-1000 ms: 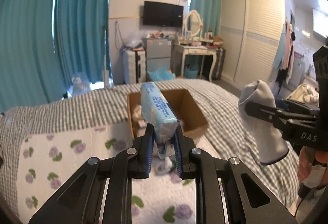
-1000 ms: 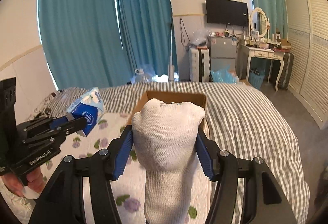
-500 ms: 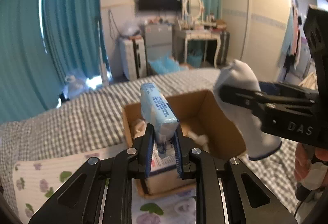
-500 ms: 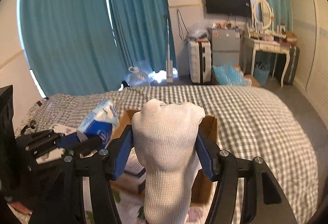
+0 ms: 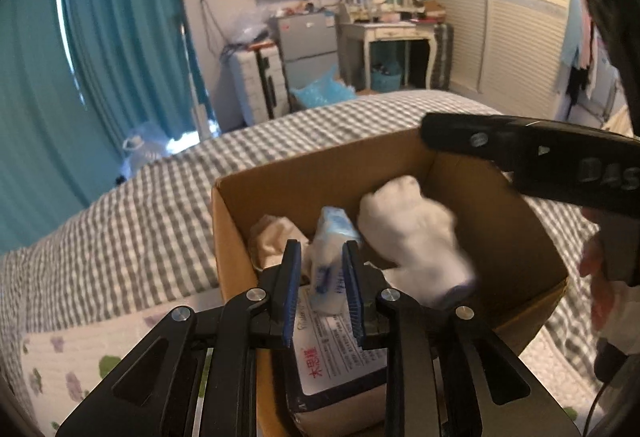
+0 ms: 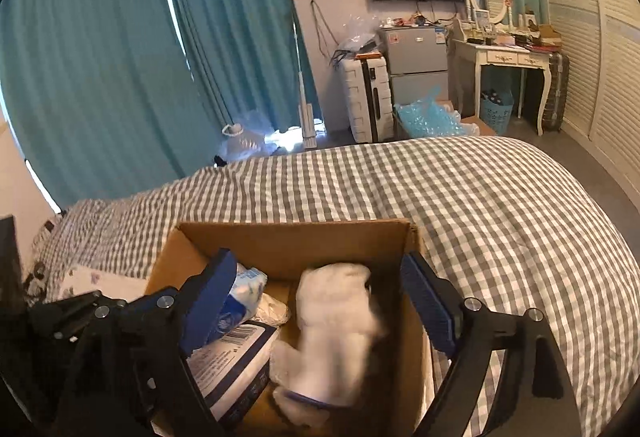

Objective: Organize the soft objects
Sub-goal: 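Carry the blue pack and sock into the box and open both tools, then withdraw both tools from the box toward the quilt, then grasp the folded white mask with the right tool, then grasp the white-and-green pipe-cleaner toy with the left tool while the right holds the mask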

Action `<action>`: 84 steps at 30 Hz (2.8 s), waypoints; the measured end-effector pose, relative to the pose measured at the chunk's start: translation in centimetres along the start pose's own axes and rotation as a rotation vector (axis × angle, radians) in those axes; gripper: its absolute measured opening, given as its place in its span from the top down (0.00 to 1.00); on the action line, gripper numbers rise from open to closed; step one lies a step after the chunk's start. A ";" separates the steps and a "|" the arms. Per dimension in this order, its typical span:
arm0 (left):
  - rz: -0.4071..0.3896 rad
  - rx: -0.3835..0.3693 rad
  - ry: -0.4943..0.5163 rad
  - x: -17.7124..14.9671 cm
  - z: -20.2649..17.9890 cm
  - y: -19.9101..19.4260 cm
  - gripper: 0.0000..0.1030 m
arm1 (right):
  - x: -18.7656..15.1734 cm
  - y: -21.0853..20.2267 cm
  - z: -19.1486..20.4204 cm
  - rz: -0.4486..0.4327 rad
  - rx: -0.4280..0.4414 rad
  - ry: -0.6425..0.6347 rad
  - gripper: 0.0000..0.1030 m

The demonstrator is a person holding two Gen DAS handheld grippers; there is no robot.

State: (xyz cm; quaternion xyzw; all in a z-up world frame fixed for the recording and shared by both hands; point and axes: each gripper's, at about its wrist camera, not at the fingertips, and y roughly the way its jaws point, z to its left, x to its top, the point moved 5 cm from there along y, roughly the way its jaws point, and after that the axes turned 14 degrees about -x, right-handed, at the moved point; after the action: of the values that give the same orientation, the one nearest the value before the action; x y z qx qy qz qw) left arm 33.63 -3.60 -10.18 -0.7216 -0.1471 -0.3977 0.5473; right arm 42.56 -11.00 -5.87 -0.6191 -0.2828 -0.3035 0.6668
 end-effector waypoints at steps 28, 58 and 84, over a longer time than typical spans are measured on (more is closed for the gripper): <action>-0.440 0.093 0.085 1.0 -9.9 -28.0 0.67 | -1.9 -31.1 -1.5 -0.290 -0.023 -0.146 0.10; -0.010 0.041 -0.307 -16.2 -2.8 -2.9 0.20 | -18.8 -1.2 -2.7 0.263 0.101 -0.094 0.08; 0.109 -0.038 -0.244 -15.5 -5.0 3.3 0.27 | -18.6 -1.6 -6.4 0.274 0.094 0.026 0.45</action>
State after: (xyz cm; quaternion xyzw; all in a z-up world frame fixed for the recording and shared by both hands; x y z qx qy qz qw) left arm 23.78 -5.85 -23.34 -0.7817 -0.1658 -0.2795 0.5323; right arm 29.19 -16.46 -19.27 -0.6160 -0.2009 -0.2041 0.7339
